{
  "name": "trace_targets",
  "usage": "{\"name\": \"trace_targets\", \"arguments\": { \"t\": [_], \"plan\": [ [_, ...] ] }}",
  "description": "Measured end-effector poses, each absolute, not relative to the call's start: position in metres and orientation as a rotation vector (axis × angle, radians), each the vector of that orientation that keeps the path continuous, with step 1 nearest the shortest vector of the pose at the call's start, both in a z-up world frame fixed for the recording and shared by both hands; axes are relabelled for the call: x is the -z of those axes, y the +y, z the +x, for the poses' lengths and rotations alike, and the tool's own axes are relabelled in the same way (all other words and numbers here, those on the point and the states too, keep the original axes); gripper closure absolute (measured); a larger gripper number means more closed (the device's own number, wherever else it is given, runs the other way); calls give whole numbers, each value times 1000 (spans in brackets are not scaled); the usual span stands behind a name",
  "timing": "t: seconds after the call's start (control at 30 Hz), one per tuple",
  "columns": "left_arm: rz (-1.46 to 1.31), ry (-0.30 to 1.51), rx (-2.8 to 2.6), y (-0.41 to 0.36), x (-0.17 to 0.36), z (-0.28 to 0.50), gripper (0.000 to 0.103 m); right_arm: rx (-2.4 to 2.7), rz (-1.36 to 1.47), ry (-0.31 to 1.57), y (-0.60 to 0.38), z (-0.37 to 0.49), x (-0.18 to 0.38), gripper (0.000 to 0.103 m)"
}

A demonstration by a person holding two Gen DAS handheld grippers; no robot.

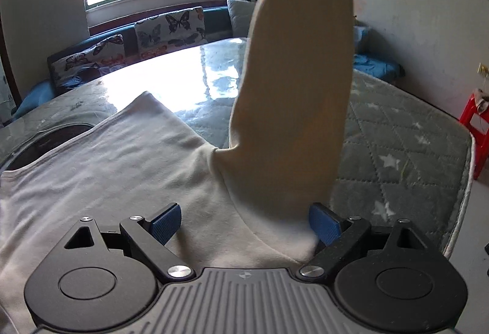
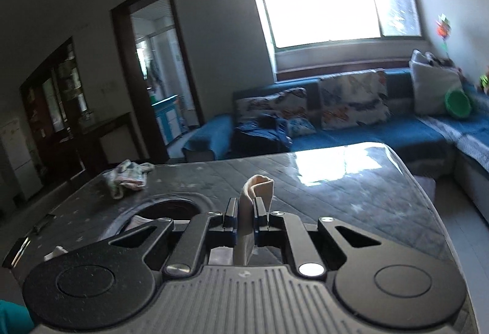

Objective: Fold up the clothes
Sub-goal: 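Grasp the other sleeve cuff with the right gripper and lift it, then fold the held sleeve across the shirt body with the right gripper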

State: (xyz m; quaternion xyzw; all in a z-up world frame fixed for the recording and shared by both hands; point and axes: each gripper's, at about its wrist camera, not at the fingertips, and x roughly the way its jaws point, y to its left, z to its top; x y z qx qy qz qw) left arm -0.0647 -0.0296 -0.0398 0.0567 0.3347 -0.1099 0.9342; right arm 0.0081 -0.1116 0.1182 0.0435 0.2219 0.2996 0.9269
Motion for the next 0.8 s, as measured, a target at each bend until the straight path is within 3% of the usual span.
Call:
{"name": "trace_targets", "arguments": {
  "t": [0.33, 0.8],
  "plan": [
    [21, 568, 122, 39, -2, -124, 10, -690, 21, 441, -78, -15, -138, 95],
    [-134, 571, -112, 127, 8, -183, 10, -938, -59, 572, 59, -28, -100, 95]
  ]
}}
